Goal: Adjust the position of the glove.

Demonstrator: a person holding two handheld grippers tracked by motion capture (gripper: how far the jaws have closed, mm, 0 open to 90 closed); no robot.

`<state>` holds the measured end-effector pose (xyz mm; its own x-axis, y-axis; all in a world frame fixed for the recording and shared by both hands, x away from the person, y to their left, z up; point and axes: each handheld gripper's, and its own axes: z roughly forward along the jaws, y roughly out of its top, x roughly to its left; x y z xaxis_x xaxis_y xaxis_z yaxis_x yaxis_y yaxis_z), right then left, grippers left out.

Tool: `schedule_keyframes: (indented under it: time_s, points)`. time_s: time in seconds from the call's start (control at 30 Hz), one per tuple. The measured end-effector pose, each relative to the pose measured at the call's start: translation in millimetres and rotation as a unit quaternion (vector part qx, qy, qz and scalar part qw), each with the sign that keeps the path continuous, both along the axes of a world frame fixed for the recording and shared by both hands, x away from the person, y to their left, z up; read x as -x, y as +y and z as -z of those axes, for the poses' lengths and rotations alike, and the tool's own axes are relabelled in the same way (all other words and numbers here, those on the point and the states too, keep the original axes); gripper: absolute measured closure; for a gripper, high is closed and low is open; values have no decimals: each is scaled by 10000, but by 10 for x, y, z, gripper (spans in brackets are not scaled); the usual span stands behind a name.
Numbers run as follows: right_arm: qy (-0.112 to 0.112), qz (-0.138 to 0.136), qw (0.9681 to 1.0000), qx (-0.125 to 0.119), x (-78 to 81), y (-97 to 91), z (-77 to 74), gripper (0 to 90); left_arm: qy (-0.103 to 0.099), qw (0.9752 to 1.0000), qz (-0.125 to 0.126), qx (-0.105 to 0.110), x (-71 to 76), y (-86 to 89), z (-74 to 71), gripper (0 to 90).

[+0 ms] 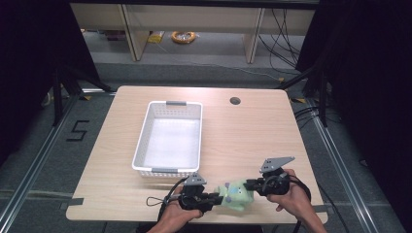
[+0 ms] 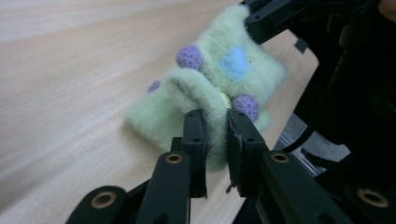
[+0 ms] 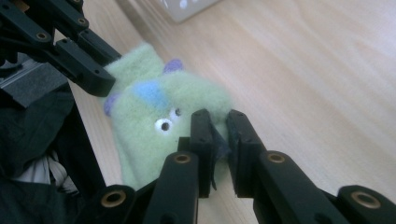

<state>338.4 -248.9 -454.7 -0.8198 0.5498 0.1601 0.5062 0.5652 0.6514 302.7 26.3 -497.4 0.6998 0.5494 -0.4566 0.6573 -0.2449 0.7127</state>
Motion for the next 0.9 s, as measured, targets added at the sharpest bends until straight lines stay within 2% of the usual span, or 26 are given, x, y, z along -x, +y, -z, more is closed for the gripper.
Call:
schedule_keyframes:
  time_s: [0.03,0.07,0.1,0.13,0.23,0.3,0.33,0.37,0.4,0.43,0.5,0.53,0.6,0.67,0.7,0.73,0.77,0.8,0.83,0.87,0.9]
  points:
    - [102,-1,9999,45,-23,-5,67,818,62,9999,-68,-89,-8,-5,58,775]
    - [276,43,9996,43,-14,-3,97,814,94,9999,-37,-76,-12,-3,86,773]
    - [276,43,9996,43,-14,-3,97,814,94,9999,-37,-76,-12,-3,86,772]
    - [284,155,9995,36,-25,-14,152,804,85,9999,-43,-125,1,1,96,770]
    - [239,273,9993,56,-46,-17,191,776,93,9999,-2,-78,3,2,89,754]
    - [219,270,9994,59,-49,-13,195,765,113,9999,44,-115,15,1,89,736]
    - [185,410,9990,74,-51,-12,198,707,123,9998,21,-126,30,-3,102,714]
    - [185,410,9990,74,-51,-12,198,707,123,9998,21,-126,30,-3,102,686]
    - [122,532,9985,-2,-48,-12,214,661,109,9998,34,-180,47,8,104,681]
    - [188,605,9980,70,-33,-25,186,622,69,9997,82,-206,52,20,104,675]
    - [143,622,9980,31,-29,-34,181,591,73,9996,80,-252,62,38,92,654]
    - [87,777,9969,-53,-10,-41,169,547,62,9997,-56,-243,72,46,80,600]
    - [-39,964,9949,-290,16,-70,140,504,86,9998,-64,-180,64,100,47,562]
    - [84,1134,9929,-363,73,-133,70,453,-7,9995,-309,-99,37,185,-32,518]
    - [84,1134,9929,-363,73,-133,70,453,-7,9995,-309,-99,37,185,-32,495]
    - [311,1357,9891,-472,148,-140,52,432,34,9991,-427,-38,-11,242,-61,487]
    - [311,1357,9891,-472,148,-140,52,432,34,9991,-427,-38,-11,242,-61,484]
    - [238,1370,9887,-550,172,-168,86,419,53,9984,-562,-37,-53,267,-68,478]
    - [374,1527,9858,-587,219,-152,89,418,73,9982,-596,-18,-67,263,-63,471]
    - [374,1527,9858,-587,219,-152,89,418,73,9982,-596,-18,-67,263,-63,463]
    - [250,1481,9873,-511,221,-172,102,411,124,9979,-631,-17,-75,256,-57,463]
